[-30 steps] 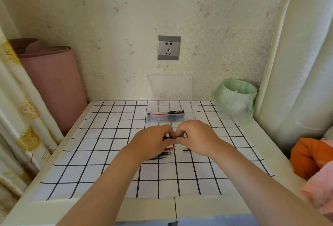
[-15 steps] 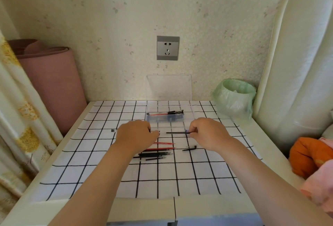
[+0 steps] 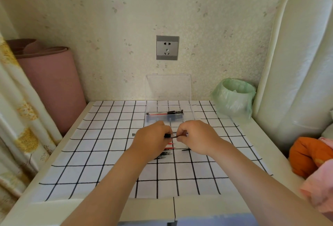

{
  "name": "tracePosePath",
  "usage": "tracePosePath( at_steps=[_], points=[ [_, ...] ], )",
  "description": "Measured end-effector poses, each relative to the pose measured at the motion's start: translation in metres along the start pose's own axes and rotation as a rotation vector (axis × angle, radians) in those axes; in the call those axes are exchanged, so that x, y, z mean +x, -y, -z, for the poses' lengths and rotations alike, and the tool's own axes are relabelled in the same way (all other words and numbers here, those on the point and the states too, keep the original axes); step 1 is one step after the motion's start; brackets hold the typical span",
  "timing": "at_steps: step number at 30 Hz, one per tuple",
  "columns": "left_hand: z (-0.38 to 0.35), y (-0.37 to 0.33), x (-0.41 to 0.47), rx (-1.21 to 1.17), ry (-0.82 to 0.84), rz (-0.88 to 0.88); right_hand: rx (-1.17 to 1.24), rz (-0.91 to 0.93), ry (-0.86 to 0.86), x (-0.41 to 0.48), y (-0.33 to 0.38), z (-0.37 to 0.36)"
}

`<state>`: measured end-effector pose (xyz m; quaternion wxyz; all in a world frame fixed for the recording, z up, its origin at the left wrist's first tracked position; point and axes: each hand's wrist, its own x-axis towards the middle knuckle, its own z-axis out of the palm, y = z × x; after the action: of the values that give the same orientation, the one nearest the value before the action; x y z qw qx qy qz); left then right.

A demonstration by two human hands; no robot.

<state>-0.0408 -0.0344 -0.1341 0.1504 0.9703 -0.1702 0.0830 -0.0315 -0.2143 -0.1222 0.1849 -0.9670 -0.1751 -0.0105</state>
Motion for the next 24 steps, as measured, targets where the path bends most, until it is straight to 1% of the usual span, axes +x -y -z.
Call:
tracePosePath(
  at_steps=[5,13,18,21,24],
  points=[
    [-0.002,0.003,0.002,0.052,0.022,0.028,-0.022,-0.012,0.032,0.001,0.000,0.000],
    [-0.008,0.013,-0.001,0.118,0.097,0.075,-0.026,-0.143,0.126,0.003,-0.021,-0.001],
    [-0.010,0.014,-0.001,0.122,0.162,0.074,-0.021,-0.133,0.106,0.004,-0.023,-0.008],
    [-0.010,0.014,0.000,0.065,0.124,0.066,-0.067,-0.110,0.118,0.007,-0.022,-0.011],
    [-0.011,0.013,0.001,0.026,0.045,0.014,-0.098,-0.098,0.154,0.009,-0.023,-0.010]
  ],
)
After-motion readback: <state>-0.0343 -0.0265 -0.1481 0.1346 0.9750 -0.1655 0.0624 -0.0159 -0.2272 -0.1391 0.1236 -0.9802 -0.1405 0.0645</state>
